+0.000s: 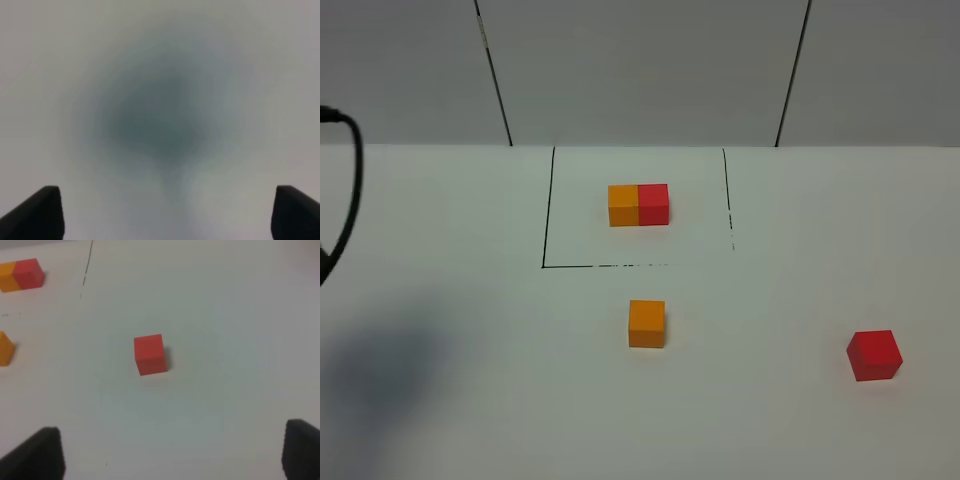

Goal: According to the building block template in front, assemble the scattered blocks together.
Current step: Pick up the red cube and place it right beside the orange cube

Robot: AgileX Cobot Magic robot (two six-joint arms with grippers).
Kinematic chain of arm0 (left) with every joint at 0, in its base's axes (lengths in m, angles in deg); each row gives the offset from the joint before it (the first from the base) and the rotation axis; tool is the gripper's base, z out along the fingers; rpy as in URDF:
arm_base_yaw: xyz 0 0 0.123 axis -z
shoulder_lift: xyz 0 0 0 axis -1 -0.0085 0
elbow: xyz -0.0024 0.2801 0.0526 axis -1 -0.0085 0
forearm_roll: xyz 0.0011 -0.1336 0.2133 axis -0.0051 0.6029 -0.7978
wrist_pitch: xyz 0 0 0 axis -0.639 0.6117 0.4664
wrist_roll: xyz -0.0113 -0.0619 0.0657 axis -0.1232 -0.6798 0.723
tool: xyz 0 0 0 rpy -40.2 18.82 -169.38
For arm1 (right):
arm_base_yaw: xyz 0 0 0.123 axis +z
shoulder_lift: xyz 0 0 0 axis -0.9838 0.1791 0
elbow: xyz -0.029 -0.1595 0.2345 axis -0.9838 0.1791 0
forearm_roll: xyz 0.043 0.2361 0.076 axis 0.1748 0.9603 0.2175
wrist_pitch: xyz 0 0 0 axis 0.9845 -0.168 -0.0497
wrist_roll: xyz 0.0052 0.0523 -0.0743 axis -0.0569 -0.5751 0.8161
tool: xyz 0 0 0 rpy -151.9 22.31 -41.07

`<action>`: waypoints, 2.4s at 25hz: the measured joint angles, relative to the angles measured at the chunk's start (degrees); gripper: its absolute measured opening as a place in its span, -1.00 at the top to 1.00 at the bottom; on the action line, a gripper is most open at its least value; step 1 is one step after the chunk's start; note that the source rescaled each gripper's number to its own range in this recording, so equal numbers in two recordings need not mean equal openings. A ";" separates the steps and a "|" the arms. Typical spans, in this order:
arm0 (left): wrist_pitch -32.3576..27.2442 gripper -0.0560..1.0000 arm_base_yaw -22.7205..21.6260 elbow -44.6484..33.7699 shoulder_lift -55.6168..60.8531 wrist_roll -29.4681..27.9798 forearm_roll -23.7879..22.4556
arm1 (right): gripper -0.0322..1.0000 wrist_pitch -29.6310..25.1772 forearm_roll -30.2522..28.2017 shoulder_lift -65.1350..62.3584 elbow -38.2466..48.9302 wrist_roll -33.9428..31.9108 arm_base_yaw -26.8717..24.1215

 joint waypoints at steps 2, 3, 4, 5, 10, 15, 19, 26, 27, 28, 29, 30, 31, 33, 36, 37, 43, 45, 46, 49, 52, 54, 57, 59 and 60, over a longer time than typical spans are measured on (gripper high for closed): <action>0.78 -0.52 -0.07 -3.33 7.07 -3.20 -1.90 | -0.49 0.00 0.00 0.00 0.00 0.00 0.00; 0.78 -0.52 -0.12 -4.61 10.57 -5.02 -3.32 | -0.49 0.00 0.00 0.00 0.00 0.00 0.00; 0.25 -0.52 -0.17 -5.69 13.83 -7.51 -4.55 | -0.49 0.00 0.00 0.00 0.00 0.00 0.00; -0.33 -0.52 -0.18 -6.48 16.35 -9.14 -6.07 | -0.49 0.00 0.00 0.00 0.00 0.00 0.00; -5.28 -0.52 -0.18 -10.09 28.67 -14.01 -9.11 | -0.49 0.00 0.00 0.00 0.00 0.00 0.00; -7.67 -0.52 -0.18 -16.16 38.67 -14.33 -7.98 | -0.49 0.00 0.00 0.00 0.00 0.00 0.00; -7.03 -0.52 -0.18 -22.04 45.64 -14.33 -5.10 | -0.49 0.00 0.00 0.00 0.00 0.00 0.00; -6.90 -0.52 -0.18 -28.96 56.75 -14.21 -0.24 | -0.49 0.00 0.00 0.00 0.00 0.00 0.00; -6.96 -0.52 -0.18 -29.19 58.13 -14.16 0.41 | -0.49 0.00 0.00 0.00 0.00 0.00 0.00; -7.03 -0.52 -0.18 -29.33 59.32 -13.82 0.90 | -0.49 0.00 0.00 0.00 0.00 0.00 0.00; -7.12 -0.52 -0.18 -29.40 60.32 -13.38 1.37 | -0.49 0.00 0.00 0.00 0.00 0.00 0.00; -7.18 -0.52 -0.18 -29.40 60.98 -12.89 1.91 | -0.49 0.00 0.00 0.00 0.00 0.00 0.00; -7.25 -0.52 -0.18 -29.40 61.55 -12.34 2.32 | -0.49 0.00 0.00 0.00 0.00 0.00 0.00; -7.27 -0.52 -0.18 -29.40 62.09 -11.29 3.14 | -0.49 0.00 0.00 0.00 0.00 0.00 0.00; -6.37 -0.50 -0.18 -30.17 63.06 -9.16 3.94 | -0.49 0.00 0.00 0.00 0.00 0.00 0.00; -6.19 -0.50 -0.18 -30.68 63.35 -8.68 4.37 | -0.49 0.00 0.00 0.00 0.00 0.00 0.00; -6.74 -0.42 -0.18 -31.94 63.73 -6.08 6.89 | -0.49 0.00 0.00 0.00 0.00 0.00 0.00; -6.88 -0.39 -0.18 -32.05 63.75 -5.83 7.20 | -0.49 0.00 0.00 0.00 0.00 0.00 0.00; -6.88 -0.39 -0.18 -32.05 63.75 -5.76 7.33 | -0.49 0.00 0.00 0.00 0.00 0.00 0.00; -6.88 -0.38 -0.18 -32.10 63.75 -5.65 7.40 | -0.49 0.00 0.00 0.00 0.00 0.00 0.00; -6.88 -0.38 -0.18 -32.10 64.29 -5.65 7.40 | -0.49 0.00 0.00 0.00 0.00 0.00 0.00; -6.88 -0.38 -0.18 -32.10 65.29 -5.65 7.41 | -0.49 0.00 0.00 0.00 0.00 0.00 0.00; -6.88 -0.38 -0.18 -32.10 65.80 -5.65 7.47 | -0.49 0.00 0.00 0.00 0.00 0.00 0.00; -6.88 -0.38 -0.18 -32.10 65.84 -5.65 7.47 | -0.49 0.00 0.00 0.00 0.00 0.00 0.00; -6.88 -0.38 -0.18 -32.10 65.84 -5.65 7.41 | -0.49 0.00 0.00 0.00 0.00 0.00 0.00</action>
